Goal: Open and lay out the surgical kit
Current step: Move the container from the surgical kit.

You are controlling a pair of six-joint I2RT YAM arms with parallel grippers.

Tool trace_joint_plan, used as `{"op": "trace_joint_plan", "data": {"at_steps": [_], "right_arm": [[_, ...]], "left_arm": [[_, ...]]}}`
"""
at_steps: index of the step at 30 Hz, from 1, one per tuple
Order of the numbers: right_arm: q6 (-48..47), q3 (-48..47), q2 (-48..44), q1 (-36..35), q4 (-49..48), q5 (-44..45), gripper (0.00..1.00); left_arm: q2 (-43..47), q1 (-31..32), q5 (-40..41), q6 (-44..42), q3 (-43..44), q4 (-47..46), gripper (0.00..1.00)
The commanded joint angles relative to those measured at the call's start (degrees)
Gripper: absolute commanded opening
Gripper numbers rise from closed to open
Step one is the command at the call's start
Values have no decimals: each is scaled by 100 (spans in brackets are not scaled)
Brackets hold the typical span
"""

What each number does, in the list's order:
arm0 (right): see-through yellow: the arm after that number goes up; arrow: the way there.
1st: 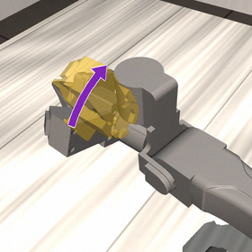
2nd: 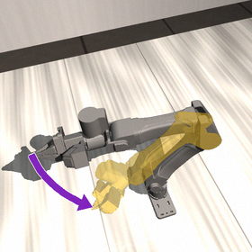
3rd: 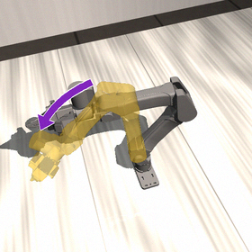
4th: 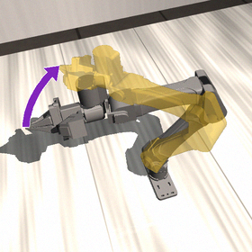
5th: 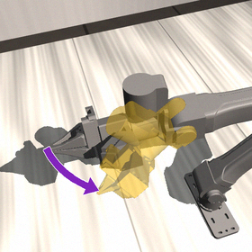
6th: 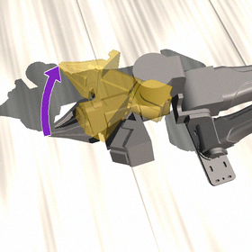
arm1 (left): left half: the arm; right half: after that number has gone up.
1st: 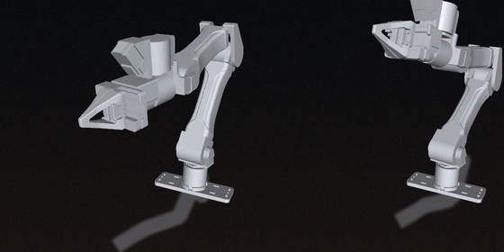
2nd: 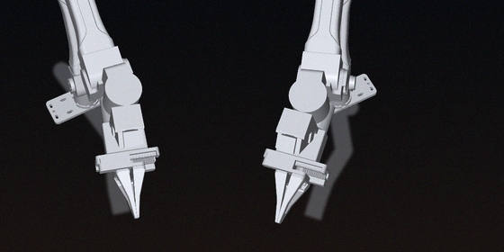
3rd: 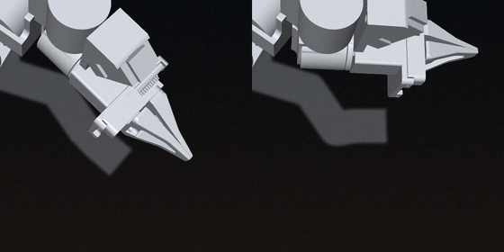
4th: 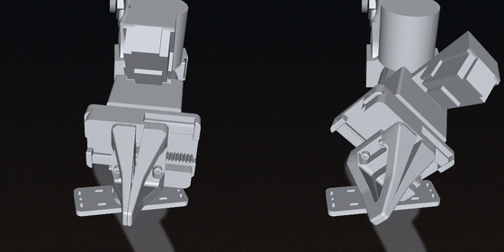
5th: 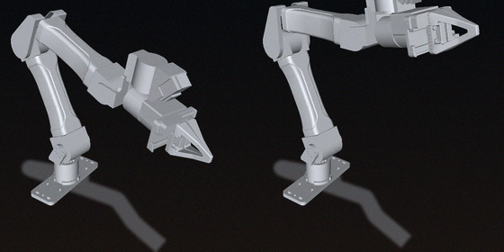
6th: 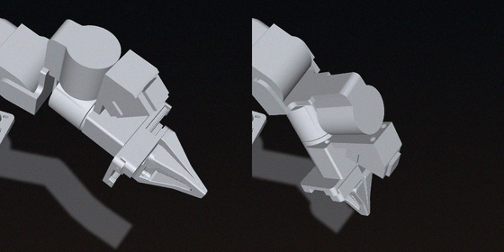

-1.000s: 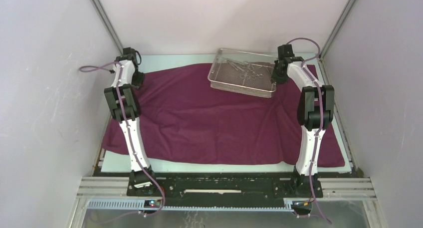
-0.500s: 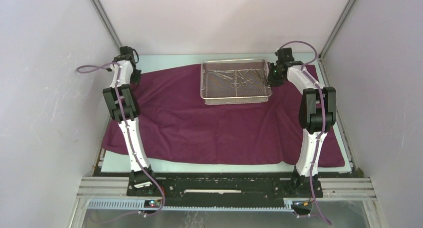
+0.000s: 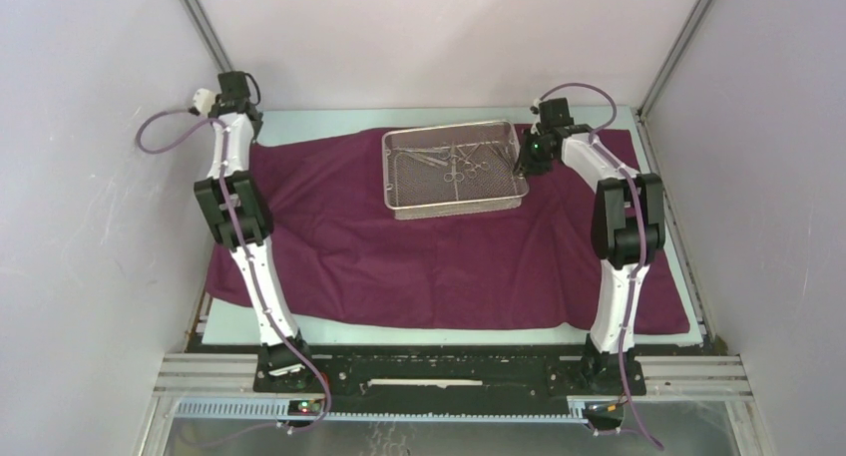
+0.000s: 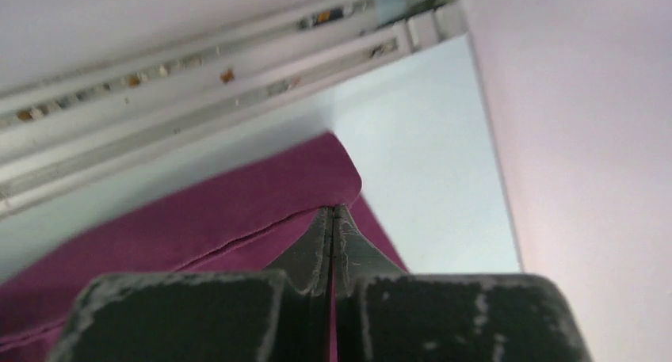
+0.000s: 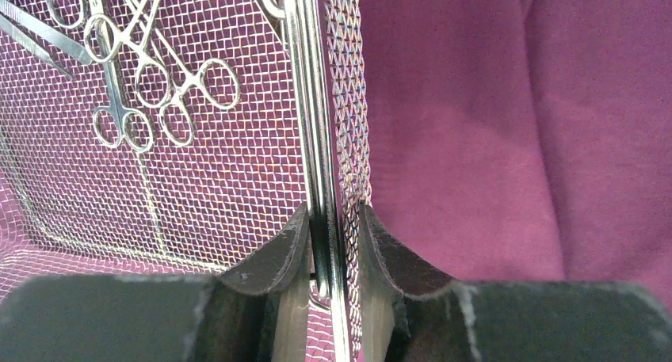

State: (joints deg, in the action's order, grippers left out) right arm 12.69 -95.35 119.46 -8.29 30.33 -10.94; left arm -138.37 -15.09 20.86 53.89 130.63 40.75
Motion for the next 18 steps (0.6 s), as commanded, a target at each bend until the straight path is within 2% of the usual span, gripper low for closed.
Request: {"op": "trace_joint_plan", "data": {"at_steps": [1, 9, 18], "right_arm": [[40, -245, -308, -236, -612, -621, 0], [94, -405, -5, -476, -509, -517, 0], [258, -431, 193, -633, -422, -354, 0]], "left_arm": [[715, -247, 584, -216, 229, -562, 0], [395, -426, 427, -165, 357, -517, 4], [-55, -524, -200, -500, 812, -1288, 0]]}}
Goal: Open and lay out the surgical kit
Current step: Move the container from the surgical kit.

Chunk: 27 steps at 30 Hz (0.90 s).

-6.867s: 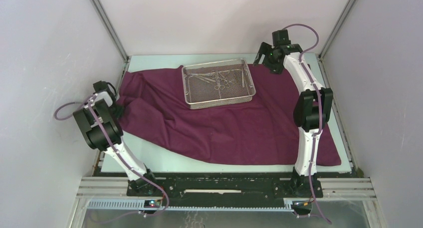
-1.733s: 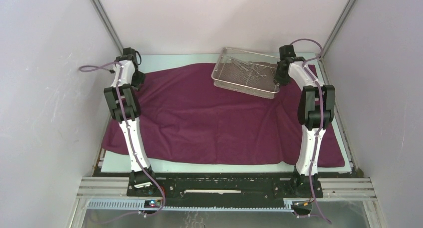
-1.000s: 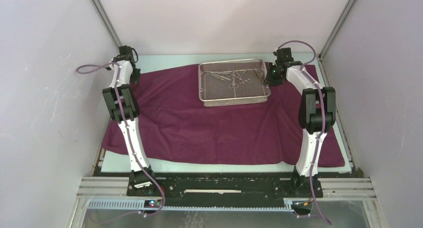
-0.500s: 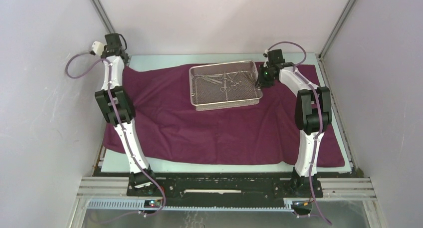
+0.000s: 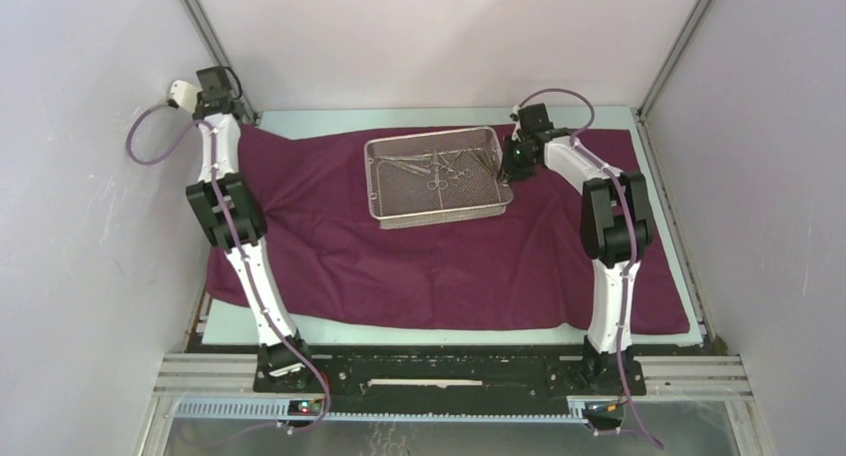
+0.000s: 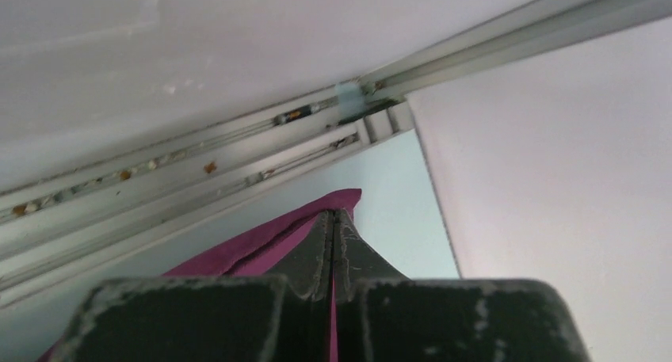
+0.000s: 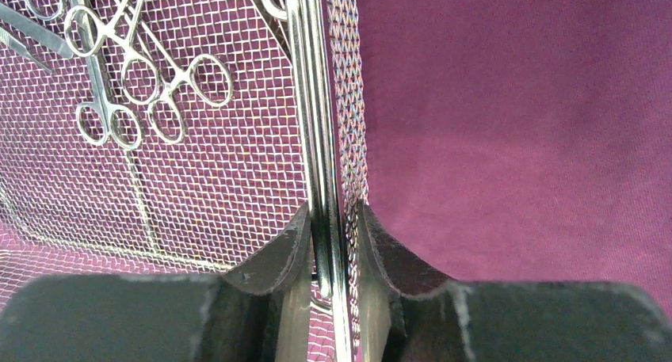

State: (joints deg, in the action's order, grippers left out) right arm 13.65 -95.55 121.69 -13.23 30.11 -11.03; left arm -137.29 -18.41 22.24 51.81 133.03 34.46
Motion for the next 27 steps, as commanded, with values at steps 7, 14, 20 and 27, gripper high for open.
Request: {"op": "trace_joint_plan", "data": {"at_steps": [7, 14, 20, 27], "right_arm": [[165, -725, 256, -256, -183, -167, 0], [308, -795, 416, -343, -191, -58, 0], [512, -749, 464, -416, -264, 68, 0], [545, -814, 539, -432, -208, 246, 0]], "left_arm": [[-385, -214, -793, -148, 936, -1277, 0], [-586, -208, -1012, -85, 968, -1709, 1], [-551, -210, -1209, -167, 915, -1635, 43], [26, -205, -1228, -453, 283, -1329, 86]]}}
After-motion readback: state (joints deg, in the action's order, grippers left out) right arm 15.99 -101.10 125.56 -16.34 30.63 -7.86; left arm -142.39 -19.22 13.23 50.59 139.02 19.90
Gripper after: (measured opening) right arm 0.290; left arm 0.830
